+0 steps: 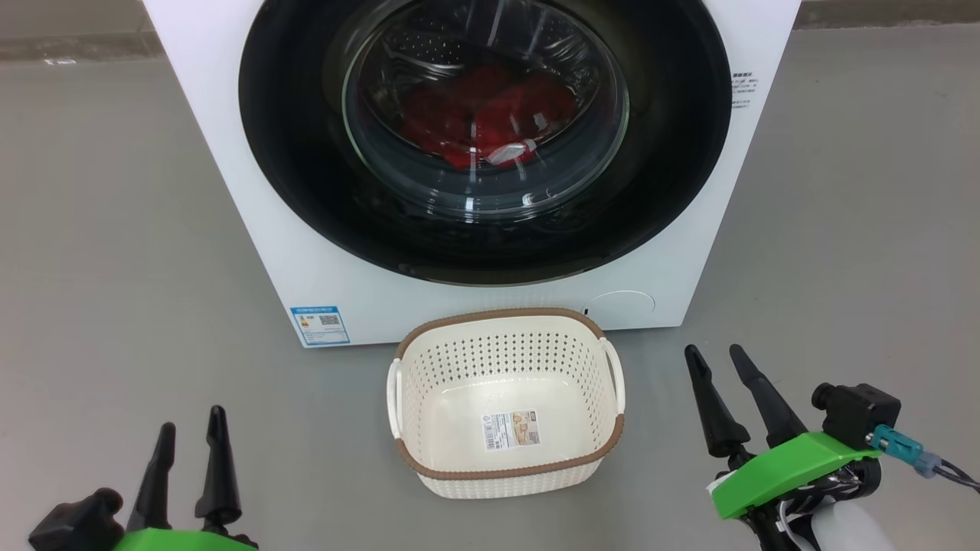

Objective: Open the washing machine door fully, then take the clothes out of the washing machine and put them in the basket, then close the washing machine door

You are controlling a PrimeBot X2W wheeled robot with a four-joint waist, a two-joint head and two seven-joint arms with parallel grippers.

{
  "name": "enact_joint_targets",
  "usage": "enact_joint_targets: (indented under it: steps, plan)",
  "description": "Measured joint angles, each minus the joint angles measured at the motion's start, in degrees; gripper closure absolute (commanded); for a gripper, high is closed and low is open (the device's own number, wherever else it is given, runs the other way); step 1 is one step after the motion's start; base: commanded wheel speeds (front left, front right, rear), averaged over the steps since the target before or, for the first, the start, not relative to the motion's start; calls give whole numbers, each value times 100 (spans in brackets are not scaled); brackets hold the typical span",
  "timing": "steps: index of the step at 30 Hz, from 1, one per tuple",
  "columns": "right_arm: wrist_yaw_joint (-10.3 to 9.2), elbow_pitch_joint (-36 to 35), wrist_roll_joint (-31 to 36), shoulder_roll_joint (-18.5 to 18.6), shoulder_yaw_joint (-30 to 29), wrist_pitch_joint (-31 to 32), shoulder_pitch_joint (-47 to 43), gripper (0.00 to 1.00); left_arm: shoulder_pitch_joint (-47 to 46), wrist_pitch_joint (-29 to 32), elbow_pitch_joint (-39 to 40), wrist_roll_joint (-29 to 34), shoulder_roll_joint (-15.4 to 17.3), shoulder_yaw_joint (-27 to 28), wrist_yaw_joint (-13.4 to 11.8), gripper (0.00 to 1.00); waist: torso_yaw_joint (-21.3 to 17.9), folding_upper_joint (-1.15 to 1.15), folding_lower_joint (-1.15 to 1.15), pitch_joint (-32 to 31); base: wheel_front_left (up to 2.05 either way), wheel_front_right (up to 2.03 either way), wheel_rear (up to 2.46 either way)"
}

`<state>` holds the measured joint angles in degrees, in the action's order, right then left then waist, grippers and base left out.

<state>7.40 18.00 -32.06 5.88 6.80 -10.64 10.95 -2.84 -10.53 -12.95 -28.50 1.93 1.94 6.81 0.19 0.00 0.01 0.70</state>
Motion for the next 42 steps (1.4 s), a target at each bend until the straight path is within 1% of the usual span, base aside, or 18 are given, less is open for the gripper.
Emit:
enact_joint_targets:
  steps: [9, 24, 42]
  plan:
    - [0, 154, 545, 5, 116, -137, 188, 0, -2, -165, -33, 296, -1, 52, 1, 0, 4, 0, 0, -3, 0, 0, 0]
    - [0, 303, 1470, 19, 214, -366, 344, 0, -18, -394, -194, 1221, 1, -5, 9, 0, -1, 0, 0, -17, 0, 0, 0]
    - [0, 403, 1485, 26, 219, -366, 344, 0, -20, -394, -193, 1287, 1, -3, 10, 0, -18, 0, 0, -65, 0, 0, 0]
